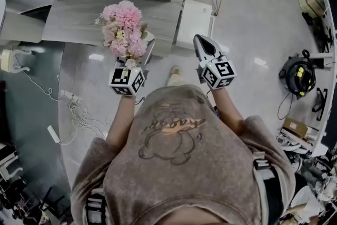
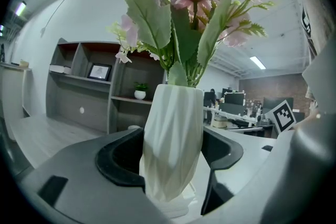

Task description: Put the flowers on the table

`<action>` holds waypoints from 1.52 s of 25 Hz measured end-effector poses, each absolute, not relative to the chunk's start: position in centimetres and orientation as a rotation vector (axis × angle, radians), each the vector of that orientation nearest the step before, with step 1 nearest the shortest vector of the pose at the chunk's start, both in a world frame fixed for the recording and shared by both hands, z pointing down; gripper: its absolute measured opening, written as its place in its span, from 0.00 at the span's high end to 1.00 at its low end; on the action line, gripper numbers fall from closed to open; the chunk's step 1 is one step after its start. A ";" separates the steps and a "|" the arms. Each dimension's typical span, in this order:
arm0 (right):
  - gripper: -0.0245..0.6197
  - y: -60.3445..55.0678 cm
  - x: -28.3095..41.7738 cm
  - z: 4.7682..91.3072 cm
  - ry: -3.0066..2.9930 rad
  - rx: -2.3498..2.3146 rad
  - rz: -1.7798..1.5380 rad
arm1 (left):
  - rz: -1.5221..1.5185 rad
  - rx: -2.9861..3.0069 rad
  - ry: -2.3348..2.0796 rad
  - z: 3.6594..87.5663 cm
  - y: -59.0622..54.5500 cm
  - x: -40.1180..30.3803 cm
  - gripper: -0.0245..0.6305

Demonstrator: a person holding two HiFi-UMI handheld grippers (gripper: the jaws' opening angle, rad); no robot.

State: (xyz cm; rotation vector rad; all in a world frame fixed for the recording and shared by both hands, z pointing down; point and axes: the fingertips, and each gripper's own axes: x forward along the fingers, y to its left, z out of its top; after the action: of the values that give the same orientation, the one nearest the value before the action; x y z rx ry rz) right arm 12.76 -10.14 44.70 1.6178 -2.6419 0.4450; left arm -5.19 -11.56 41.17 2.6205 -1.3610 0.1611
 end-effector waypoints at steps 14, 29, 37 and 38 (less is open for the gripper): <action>0.97 -17.8 14.5 45.4 -2.634 1.589 0.434 | 0.120 2.639 -1.382 41.4 -19.9 -3.8 0.44; 0.97 -20.6 15.0 44.7 -2.514 1.789 0.452 | 0.223 2.788 -1.135 44.5 -25.0 -0.9 0.44; 0.97 -20.1 16.2 45.2 -2.410 1.913 0.458 | 0.274 2.835 -1.011 47.8 -27.3 0.4 0.44; 0.97 -19.9 16.5 45.2 -2.395 1.933 0.457 | 0.280 2.840 -0.996 48.1 -27.6 0.6 0.44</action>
State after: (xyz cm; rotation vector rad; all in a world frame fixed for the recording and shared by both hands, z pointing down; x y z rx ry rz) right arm 16.52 -19.94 45.19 1.9325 -2.3952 0.4571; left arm 0.64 -27.61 48.14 2.8404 -0.9958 0.2802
